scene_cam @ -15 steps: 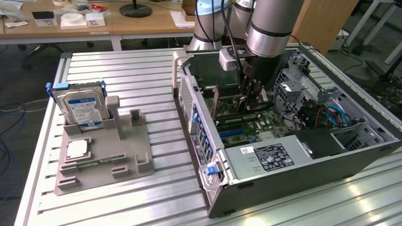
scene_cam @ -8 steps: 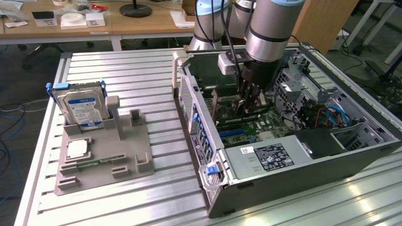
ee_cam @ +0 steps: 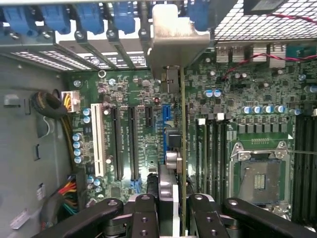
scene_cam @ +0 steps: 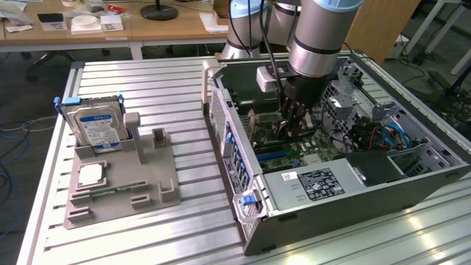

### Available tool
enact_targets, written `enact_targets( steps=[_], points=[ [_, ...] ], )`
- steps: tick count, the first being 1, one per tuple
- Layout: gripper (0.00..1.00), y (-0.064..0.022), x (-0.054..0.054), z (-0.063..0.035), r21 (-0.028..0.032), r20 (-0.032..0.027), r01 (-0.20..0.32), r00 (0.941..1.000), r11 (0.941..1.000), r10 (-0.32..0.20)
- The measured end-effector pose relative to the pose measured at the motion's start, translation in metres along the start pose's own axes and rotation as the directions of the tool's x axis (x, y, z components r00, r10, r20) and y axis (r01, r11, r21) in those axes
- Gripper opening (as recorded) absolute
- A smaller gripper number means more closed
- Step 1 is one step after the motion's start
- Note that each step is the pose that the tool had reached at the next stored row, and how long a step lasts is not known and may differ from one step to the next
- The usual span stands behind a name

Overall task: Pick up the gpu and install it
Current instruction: 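Insert the gpu into the slot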

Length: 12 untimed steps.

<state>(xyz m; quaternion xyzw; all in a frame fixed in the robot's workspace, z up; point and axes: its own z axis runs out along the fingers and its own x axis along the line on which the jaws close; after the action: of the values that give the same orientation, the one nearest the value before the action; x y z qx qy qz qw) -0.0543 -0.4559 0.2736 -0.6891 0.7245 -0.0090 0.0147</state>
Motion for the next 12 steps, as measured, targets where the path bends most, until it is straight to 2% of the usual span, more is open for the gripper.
enact_targets(
  steps=[12],
  points=[
    [0.28, 0.0055, 0.001, 0.0189, -0.0001, -0.0002, 0.0, 1.0, 1.0, 0.0]
  ],
)
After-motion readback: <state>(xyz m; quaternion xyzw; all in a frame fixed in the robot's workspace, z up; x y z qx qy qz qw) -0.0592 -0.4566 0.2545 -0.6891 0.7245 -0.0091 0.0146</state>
